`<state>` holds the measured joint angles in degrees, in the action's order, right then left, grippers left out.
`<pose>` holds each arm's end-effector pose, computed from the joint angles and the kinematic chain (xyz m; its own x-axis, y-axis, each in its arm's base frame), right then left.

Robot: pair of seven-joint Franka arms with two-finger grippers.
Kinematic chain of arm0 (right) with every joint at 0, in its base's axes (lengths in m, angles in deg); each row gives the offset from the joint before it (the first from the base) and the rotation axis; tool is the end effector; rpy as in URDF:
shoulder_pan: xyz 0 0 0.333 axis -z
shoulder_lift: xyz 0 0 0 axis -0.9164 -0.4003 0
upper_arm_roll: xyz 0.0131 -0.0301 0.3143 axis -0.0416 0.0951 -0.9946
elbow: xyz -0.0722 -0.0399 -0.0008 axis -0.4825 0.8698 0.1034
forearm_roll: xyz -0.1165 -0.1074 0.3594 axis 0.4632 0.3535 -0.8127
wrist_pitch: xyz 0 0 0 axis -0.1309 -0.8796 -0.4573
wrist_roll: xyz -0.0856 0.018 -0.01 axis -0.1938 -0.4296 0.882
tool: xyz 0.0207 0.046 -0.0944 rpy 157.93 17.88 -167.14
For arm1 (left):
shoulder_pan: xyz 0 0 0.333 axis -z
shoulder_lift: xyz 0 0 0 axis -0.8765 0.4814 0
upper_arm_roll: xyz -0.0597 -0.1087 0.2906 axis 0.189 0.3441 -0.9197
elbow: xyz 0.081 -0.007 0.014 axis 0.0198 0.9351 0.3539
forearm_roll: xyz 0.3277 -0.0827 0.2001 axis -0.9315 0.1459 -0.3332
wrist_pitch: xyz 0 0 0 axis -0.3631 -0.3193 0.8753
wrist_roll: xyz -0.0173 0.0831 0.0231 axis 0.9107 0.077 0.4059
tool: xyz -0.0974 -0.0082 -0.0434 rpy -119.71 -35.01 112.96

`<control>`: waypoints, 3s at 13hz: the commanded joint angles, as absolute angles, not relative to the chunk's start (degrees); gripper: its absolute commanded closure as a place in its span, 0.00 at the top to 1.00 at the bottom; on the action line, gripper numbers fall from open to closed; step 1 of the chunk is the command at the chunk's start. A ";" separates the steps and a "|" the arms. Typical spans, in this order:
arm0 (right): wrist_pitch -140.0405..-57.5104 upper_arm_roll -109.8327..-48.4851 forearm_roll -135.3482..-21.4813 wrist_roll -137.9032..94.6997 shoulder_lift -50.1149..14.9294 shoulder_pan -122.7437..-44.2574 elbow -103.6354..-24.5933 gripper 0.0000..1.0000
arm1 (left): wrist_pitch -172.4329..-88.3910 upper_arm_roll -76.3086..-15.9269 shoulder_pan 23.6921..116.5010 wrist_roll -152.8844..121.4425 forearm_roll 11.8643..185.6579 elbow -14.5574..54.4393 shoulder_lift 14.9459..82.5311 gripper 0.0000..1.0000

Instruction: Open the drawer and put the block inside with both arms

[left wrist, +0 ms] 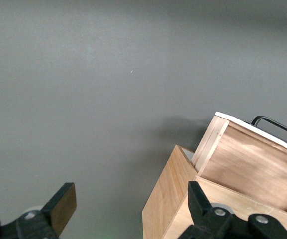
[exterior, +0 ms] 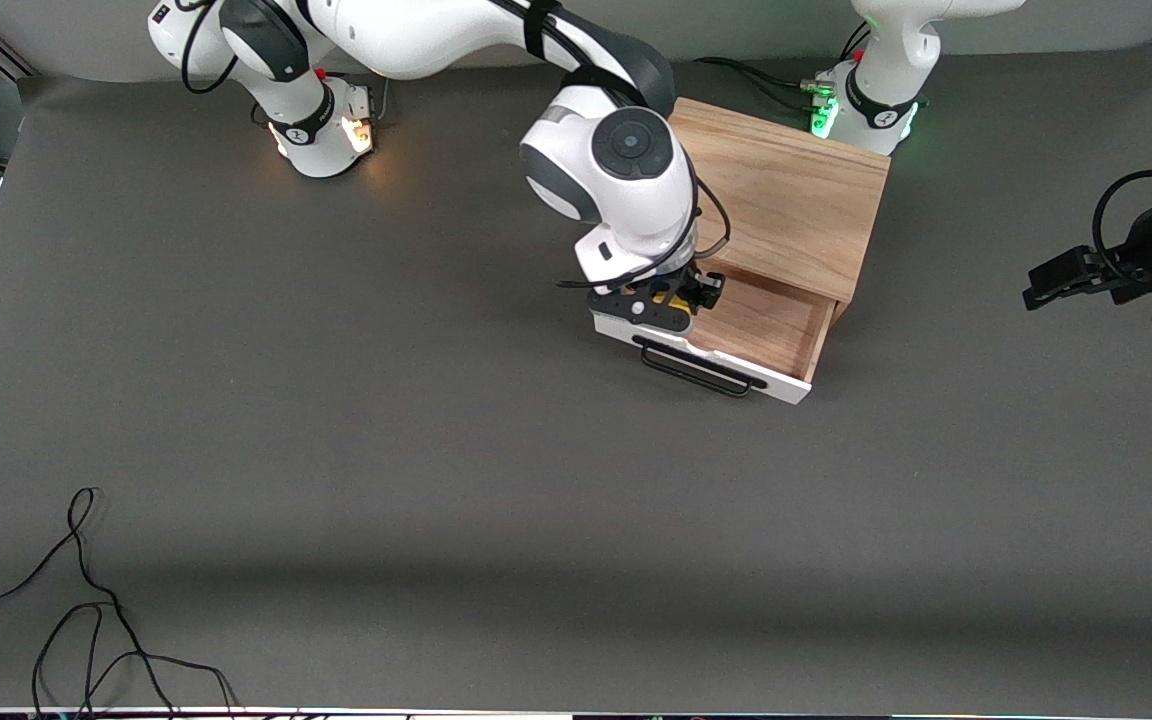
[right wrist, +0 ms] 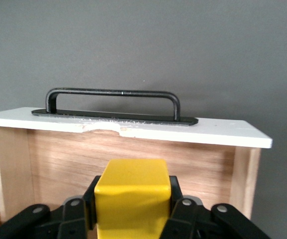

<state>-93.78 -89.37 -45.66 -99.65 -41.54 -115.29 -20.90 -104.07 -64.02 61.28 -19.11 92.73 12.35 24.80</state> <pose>0.4791 0.6185 0.3862 0.9240 -0.3719 -0.0893 -0.3819 -0.9104 -0.1593 0.5623 -0.0094 0.5931 0.9973 0.0469 -0.0564 0.0497 -0.9976 0.0489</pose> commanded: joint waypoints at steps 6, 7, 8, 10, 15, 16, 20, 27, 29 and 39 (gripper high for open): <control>-96.97 -88.56 -42.98 -104.59 -44.75 -118.17 -21.25 0.28 | -105.09 -64.27 62.54 -21.12 89.68 14.10 23.47 1.00; -97.23 -88.56 -42.80 -105.46 -45.01 -118.17 -21.25 0.29 | -105.01 -64.27 62.45 -21.99 89.59 14.01 23.47 1.00; -97.32 -88.56 -42.80 -105.65 -45.10 -118.17 -21.25 0.33 | -105.01 -64.27 62.45 -22.43 89.33 14.01 23.47 1.00; -97.32 -88.48 -42.63 -105.91 -45.54 -119.21 -21.34 0.56 | -104.92 -64.27 62.45 -22.52 89.33 14.01 23.56 1.00; -97.41 -88.56 -40.16 -108.55 -45.63 -119.49 -21.52 1.00 | -104.83 -64.27 62.45 -22.44 89.33 13.92 23.91 1.00; -97.41 -88.56 -40.25 -108.29 -45.55 -119.40 -21.34 1.00 | -104.74 -64.27 62.45 -22.52 89.33 13.66 24.08 1.00; -95.31 -88.39 -40.16 -107.50 -41.17 -118.61 -20.81 1.00 | -104.30 -64.27 62.45 -22.52 89.33 13.66 24.26 1.00; -84.76 -88.21 -38.49 -95.92 -24.67 -110.02 -28.25 1.00 | -104.04 -64.18 62.54 -22.70 89.42 13.39 24.26 1.00; -85.28 -88.21 -41.90 -89.68 -17.71 -104.75 -34.85 1.00 | -104.04 -64.18 62.63 -22.70 89.42 13.22 24.26 1.00; -83.34 -85.50 -47.63 -57.87 0.58 -81.19 -52.96 1.00 | -103.86 -64.18 62.98 -22.70 89.42 13.22 24.26 1.00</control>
